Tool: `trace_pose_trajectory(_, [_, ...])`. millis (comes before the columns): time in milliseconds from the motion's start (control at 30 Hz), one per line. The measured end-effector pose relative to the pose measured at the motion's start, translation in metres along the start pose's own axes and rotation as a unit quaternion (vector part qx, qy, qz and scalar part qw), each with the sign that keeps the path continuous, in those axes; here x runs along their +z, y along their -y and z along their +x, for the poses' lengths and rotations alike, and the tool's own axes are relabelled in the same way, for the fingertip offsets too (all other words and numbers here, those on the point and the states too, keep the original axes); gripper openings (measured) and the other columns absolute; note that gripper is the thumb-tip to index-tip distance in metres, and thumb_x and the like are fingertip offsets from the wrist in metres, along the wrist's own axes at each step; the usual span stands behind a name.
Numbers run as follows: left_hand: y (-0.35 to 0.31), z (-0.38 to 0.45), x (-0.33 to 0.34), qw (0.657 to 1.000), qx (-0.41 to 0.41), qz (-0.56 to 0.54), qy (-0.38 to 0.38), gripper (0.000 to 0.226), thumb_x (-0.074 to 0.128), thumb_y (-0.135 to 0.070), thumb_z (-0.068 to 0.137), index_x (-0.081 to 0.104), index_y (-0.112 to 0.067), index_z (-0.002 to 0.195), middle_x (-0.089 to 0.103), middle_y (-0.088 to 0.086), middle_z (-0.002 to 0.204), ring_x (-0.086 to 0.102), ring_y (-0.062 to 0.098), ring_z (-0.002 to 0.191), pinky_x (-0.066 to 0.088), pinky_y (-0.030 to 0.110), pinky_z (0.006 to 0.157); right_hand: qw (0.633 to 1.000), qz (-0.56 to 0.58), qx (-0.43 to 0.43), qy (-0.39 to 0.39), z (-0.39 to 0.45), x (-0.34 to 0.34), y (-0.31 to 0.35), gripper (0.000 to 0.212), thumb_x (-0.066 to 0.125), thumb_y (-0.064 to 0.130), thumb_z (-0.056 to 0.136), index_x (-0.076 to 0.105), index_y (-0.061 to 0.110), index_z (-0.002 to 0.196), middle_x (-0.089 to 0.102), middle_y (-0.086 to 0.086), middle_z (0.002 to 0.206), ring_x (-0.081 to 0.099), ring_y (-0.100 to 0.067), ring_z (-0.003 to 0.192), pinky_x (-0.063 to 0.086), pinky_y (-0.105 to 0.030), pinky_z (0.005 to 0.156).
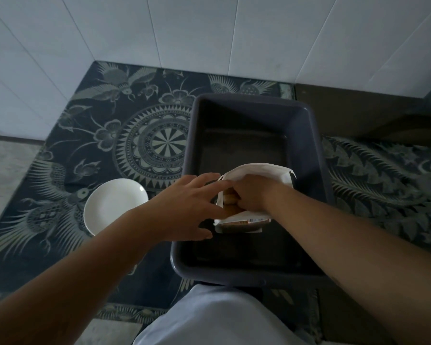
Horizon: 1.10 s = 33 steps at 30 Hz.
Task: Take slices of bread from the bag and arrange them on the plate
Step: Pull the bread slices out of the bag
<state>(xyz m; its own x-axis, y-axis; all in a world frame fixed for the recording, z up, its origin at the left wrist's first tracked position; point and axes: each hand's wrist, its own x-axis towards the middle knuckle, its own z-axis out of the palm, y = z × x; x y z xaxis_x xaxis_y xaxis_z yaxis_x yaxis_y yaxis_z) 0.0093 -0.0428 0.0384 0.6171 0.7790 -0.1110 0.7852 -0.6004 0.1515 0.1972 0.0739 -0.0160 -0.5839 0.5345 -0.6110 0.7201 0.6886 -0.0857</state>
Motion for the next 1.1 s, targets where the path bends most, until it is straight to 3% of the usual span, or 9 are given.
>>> trace_pose_trajectory(200, [-0.003, 0.001, -0.001, 1.000, -0.004, 0.012, -0.001, 0.043, 0.069, -0.055, 0.072, 0.063, -0.044, 0.112, 0.029, 0.004, 0.159, 0.026, 0.031, 0.144, 0.038, 0.053, 0.103, 1.000, -0.015, 0.004, -0.017, 0.004, 0.003, 0.005, 0.008, 0.050, 0.028, 0.096, 0.053, 0.022, 0.093, 0.060, 0.003, 0.089, 0.057, -0.012, 0.077, 0.047, -0.030, 0.080])
trace_pose_trajectory(333, [-0.002, 0.000, 0.000, 1.000, -0.002, 0.007, 0.000, 0.041, 0.070, -0.054, 0.072, 0.065, -0.042, 0.111, 0.029, 0.005, 0.159, 0.027, 0.031, 0.144, 0.039, 0.053, 0.102, 0.997, 0.034, 0.069, -0.033, 0.008, 0.003, 0.014, 0.025, 0.049, 0.016, 0.096, 0.061, 0.010, 0.117, 0.064, -0.014, 0.111, 0.062, -0.033, 0.102, 0.042, -0.037, 0.076])
trace_pose_trajectory(500, [0.000, 0.001, 0.005, 1.000, -0.004, 0.012, -0.003, 0.040, 0.069, -0.053, 0.074, 0.065, -0.040, 0.111, 0.028, 0.007, 0.159, 0.027, 0.030, 0.145, 0.039, 0.052, 0.103, 0.994, 0.065, 0.085, -0.022, 0.012, 0.002, 0.020, 0.025, 0.044, 0.018, 0.100, 0.057, 0.010, 0.119, 0.062, -0.013, 0.120, 0.059, -0.032, 0.108, 0.045, -0.040, 0.088])
trace_pose_trajectory(600, [0.000, 0.001, 0.008, 1.000, -0.004, 0.011, -0.009, 0.039, 0.071, -0.051, 0.075, 0.066, -0.038, 0.113, 0.026, 0.009, 0.160, 0.026, 0.030, 0.146, 0.040, 0.053, 0.102, 0.997, 0.051, 0.049, -0.019, 0.011, -0.001, 0.014, 0.008, 0.046, 0.027, 0.099, 0.050, 0.022, 0.103, 0.063, -0.002, 0.109, 0.057, -0.018, 0.090, 0.046, -0.039, 0.094])
trace_pose_trajectory(733, [0.000, 0.002, 0.010, 1.000, -0.003, 0.004, -0.029, 0.036, 0.073, -0.048, 0.075, 0.066, -0.040, 0.110, 0.025, 0.010, 0.160, 0.025, 0.032, 0.146, 0.041, 0.052, 0.100, 0.999, 0.003, 0.033, -0.030, 0.001, -0.008, 0.016, 0.013, 0.048, 0.027, 0.097, 0.054, 0.019, 0.106, 0.062, -0.001, 0.101, 0.058, -0.018, 0.088, 0.047, -0.038, 0.091])
trace_pose_trajectory(867, [0.002, 0.002, 0.010, 0.999, -0.005, -0.003, -0.047, 0.039, 0.073, -0.045, 0.076, 0.064, -0.042, 0.114, 0.018, 0.011, 0.161, 0.021, 0.033, 0.147, 0.040, 0.052, 0.103, 0.993, -0.030, 0.053, -0.099, -0.020, -0.018, 0.026, 0.018, 0.054, 0.019, 0.094, 0.062, 0.011, 0.109, 0.066, -0.011, 0.098, 0.065, -0.030, 0.091, 0.041, -0.036, 0.064])
trace_pose_trajectory(933, [0.000, 0.003, 0.010, 0.998, -0.006, -0.010, -0.055, 0.040, 0.070, -0.044, 0.077, 0.064, -0.041, 0.116, 0.017, 0.015, 0.162, 0.020, 0.034, 0.148, 0.040, 0.052, 0.103, 0.990, -0.030, 0.049, -0.129, -0.031, -0.018, 0.028, 0.016, 0.059, 0.023, 0.092, 0.064, 0.013, 0.102, 0.066, -0.009, 0.092, 0.066, -0.030, 0.087, 0.038, -0.035, 0.059])
trace_pose_trajectory(1000, [-0.001, 0.004, 0.010, 0.998, -0.008, -0.026, -0.061, 0.039, 0.062, -0.046, 0.080, 0.062, -0.042, 0.119, 0.014, 0.016, 0.163, 0.016, 0.034, 0.149, 0.037, 0.051, 0.106, 0.988, -0.002, 0.049, -0.145, -0.039, -0.017, 0.026, 0.014, 0.060, 0.029, 0.091, 0.064, 0.017, 0.096, 0.060, -0.003, 0.080, 0.064, -0.026, 0.080, 0.041, -0.034, 0.060])
trace_pose_trajectory(1100, [-0.003, 0.005, 0.010, 0.997, -0.009, -0.050, -0.061, 0.042, 0.061, -0.046, 0.082, 0.059, -0.045, 0.123, 0.007, 0.015, 0.165, 0.008, 0.030, 0.151, 0.030, 0.046, 0.110, 0.985, 0.000, 0.056, -0.165, -0.046, -0.013, 0.017, 0.007, 0.057, 0.026, 0.093, 0.059, 0.020, 0.096, 0.057, 0.001, 0.081, 0.057, -0.018, 0.074, 0.050, -0.034, 0.070])
